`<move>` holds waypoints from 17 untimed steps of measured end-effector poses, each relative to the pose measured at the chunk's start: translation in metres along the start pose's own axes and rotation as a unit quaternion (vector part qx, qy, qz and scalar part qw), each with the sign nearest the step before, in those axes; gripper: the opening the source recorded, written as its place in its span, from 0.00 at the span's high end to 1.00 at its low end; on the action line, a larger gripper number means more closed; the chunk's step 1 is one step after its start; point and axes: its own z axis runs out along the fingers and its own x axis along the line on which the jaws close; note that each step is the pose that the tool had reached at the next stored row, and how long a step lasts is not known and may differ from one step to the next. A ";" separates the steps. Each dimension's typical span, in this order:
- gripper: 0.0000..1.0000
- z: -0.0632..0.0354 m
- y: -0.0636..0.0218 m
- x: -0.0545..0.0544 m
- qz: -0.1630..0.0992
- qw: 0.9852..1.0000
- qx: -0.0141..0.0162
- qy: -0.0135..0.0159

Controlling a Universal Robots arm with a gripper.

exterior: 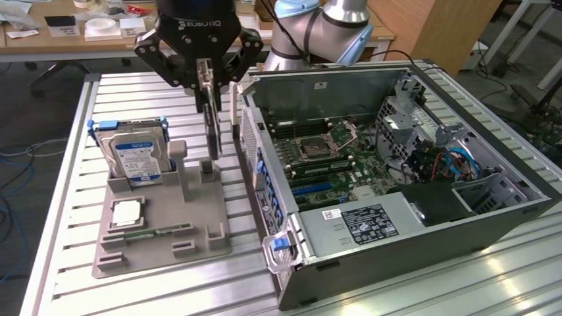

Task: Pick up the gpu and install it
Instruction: 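Pick up the gpu and move the gpu toward the slot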

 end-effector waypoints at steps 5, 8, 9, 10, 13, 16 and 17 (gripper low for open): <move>0.73 0.0007 0.0008 -0.029 0.000 1.000 0.000 0.000; 0.73 0.0018 0.0017 -0.066 0.000 1.000 0.000 0.000; 0.73 0.0018 0.0018 -0.069 0.000 1.000 0.000 0.000; 0.73 0.0019 0.0019 -0.073 0.000 1.000 0.000 0.000; 0.73 0.0021 0.0021 -0.082 0.000 1.000 0.000 0.000; 0.73 0.0024 0.0024 -0.091 0.000 1.000 0.000 0.000; 0.73 0.0025 0.0025 -0.094 0.000 1.000 0.000 0.000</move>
